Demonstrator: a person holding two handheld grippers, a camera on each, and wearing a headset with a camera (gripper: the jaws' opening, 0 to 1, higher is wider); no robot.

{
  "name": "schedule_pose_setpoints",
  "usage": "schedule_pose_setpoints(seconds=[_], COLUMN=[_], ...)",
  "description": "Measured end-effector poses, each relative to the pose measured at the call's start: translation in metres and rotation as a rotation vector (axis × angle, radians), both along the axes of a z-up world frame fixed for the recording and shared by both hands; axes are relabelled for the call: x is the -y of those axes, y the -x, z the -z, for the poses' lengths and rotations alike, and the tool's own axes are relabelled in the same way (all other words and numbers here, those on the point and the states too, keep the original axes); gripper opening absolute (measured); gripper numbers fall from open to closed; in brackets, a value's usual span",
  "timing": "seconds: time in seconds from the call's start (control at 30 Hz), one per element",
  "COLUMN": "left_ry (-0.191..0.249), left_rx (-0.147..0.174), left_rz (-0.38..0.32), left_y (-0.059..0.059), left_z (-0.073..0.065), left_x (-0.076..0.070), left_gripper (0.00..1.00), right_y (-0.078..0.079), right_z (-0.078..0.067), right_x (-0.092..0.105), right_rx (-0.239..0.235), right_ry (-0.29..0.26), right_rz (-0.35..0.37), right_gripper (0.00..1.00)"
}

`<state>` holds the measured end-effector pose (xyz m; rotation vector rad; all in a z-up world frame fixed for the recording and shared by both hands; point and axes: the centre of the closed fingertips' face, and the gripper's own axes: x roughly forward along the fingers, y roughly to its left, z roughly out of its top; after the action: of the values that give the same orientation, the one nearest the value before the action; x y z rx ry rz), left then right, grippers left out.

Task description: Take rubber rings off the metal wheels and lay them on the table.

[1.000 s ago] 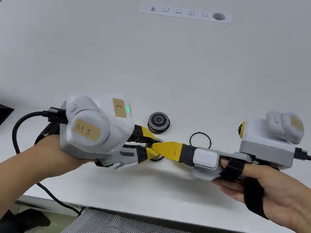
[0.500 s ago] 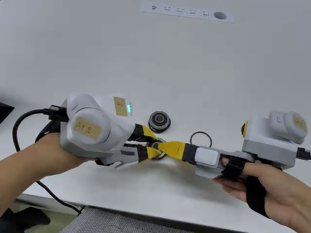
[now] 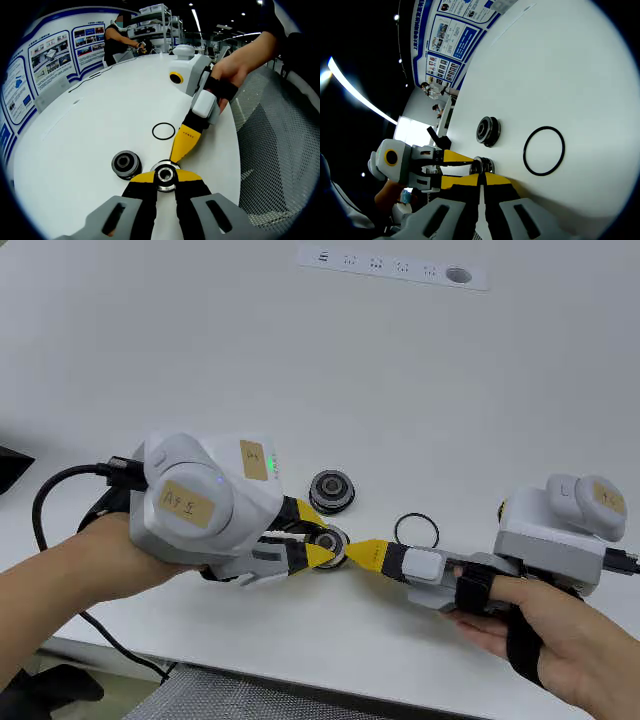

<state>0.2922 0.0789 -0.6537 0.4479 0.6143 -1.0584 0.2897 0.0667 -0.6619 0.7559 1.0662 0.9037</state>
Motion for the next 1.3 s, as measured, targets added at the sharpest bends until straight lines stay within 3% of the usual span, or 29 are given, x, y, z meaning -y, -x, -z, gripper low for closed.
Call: schedule_pose_setpoints(seconds=[0.33,0.67,1.2,1.3], left_ry=[-0.019,-0.026,-0.037,-0.035], left_rx=[-0.006,-0.007,0.001,0.001], left_rz=[0.005,0.002,0.014,0.014], left_y=[-0.0003,-0.0001,0.0003,0.0002], left_z=[0.0,0.0005,0.0006,0.0006], left_x=[0.0003,0.0003,0.0009,0.0009], left_gripper=[0.13,0.13,0.13,0.13], right_y=[-0.0026,-0.0023,-0.0004,0.0002], right_z=[0.0023,-0.0016,-0.0055,-0.0064], right_x=[0.0033,0.002,-0.0035,-0.0059], right_rx=[-0.019,0.018,0.045,0.023], right_ry=[0.022,0.068,0.079,0.068], right_rz=[0.018,0.016,-0.003,0.003], right_gripper=[0.02,0.01,0.0,0.0])
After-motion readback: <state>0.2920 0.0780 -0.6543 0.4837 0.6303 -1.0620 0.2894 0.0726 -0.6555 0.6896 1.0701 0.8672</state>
